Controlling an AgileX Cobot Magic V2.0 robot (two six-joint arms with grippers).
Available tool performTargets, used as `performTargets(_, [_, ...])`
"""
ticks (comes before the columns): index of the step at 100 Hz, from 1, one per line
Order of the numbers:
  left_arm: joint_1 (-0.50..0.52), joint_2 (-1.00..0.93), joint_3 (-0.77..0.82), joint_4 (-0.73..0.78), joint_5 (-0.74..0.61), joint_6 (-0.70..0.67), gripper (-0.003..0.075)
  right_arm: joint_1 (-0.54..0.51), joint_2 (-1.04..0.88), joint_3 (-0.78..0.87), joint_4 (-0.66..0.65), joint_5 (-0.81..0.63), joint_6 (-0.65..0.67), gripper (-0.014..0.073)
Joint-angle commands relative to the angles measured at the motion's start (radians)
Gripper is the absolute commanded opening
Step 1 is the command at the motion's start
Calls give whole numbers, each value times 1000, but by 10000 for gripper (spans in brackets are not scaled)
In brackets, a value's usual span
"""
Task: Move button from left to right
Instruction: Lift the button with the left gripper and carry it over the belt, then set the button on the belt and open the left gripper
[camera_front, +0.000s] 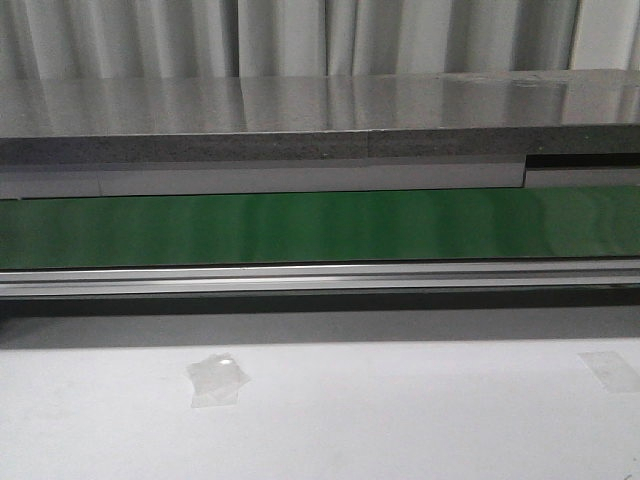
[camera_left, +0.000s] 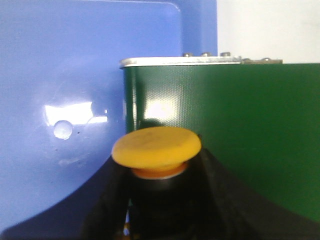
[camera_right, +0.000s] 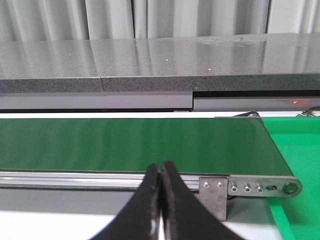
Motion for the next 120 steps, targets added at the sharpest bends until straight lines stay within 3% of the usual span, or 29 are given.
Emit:
performTargets(1, [-22, -58, -30, -8, -7, 3, 61, 2, -17, -16, -15, -83, 0, -68])
performTargets(60, [-71, -56, -30, 7, 24, 3, 82, 2, -17, -16, -15, -83, 0, -68])
performTargets(93, [-75, -56, -30, 7, 28, 3, 358, 2, -17, -16, -15, -83, 0, -68])
performTargets(120, [-75, -56, -30, 5, 24, 3, 463, 2, -17, -16, -15, -83, 0, -68])
